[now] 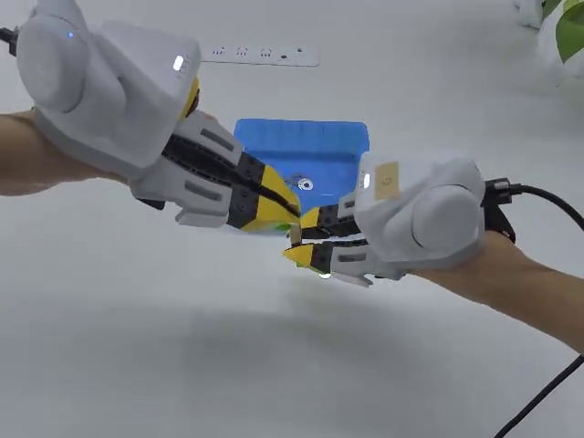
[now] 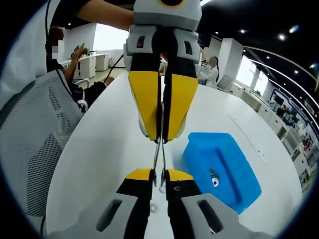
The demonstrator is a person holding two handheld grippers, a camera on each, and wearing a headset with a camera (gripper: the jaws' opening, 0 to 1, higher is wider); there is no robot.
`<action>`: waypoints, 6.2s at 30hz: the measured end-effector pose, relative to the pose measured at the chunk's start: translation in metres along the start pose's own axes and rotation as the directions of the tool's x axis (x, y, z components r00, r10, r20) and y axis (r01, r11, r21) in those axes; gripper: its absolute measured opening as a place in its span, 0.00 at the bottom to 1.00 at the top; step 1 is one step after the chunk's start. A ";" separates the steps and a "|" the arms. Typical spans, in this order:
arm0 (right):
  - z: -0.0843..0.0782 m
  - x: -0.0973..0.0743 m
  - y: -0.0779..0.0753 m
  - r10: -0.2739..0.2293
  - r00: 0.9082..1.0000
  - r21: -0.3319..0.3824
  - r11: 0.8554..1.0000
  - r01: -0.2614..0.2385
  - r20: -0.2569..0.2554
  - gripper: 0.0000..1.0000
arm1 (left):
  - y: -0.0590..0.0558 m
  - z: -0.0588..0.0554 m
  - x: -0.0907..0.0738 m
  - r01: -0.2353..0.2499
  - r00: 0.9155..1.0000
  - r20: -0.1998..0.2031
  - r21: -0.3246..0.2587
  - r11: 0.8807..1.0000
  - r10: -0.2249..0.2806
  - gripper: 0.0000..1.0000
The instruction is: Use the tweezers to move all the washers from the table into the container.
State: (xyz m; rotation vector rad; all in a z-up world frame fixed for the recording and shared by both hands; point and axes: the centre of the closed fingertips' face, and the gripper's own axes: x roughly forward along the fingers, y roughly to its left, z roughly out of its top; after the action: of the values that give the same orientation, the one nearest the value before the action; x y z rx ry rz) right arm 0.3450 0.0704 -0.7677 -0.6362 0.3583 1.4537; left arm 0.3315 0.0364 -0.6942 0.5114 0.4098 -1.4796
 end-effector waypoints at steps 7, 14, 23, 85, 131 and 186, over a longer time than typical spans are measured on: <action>-0.008 0.006 -0.002 0.005 1.000 0.020 1.000 -0.004 -0.009 0.11 | 0.004 -0.007 0.005 0.000 1.000 -0.003 -0.011 1.000 0.000 0.06; -0.012 0.008 -0.005 0.006 1.000 0.034 0.999 -0.005 -0.012 0.11 | 0.009 -0.011 0.008 0.000 1.000 -0.003 -0.017 1.000 0.000 0.06; -0.016 0.012 -0.005 0.014 1.000 0.045 0.999 -0.014 -0.017 0.11 | 0.012 -0.017 0.010 0.001 1.000 -0.001 -0.038 0.999 -0.001 0.06; 0.039 -0.023 -0.060 -0.094 0.995 -0.035 0.995 0.096 0.039 0.10 | 0.051 0.039 -0.028 -0.017 1.000 -0.001 0.084 0.996 0.018 0.06; -0.018 0.015 -0.107 -0.083 0.996 0.036 0.996 0.084 -0.025 0.12 | 0.109 -0.012 0.008 -0.031 0.999 -0.034 0.014 0.999 0.032 0.06; -0.014 -0.032 0.018 -0.027 1.000 0.014 1.000 0.027 -0.015 0.11 | -0.018 0.021 0.021 -0.006 0.999 0.039 -0.027 1.000 0.007 0.06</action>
State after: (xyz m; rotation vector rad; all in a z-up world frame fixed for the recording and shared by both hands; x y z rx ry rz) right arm 0.3264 0.0362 -0.7633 -0.6381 0.3696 1.4200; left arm 0.3141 0.0070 -0.6895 0.4611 0.3965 -1.4732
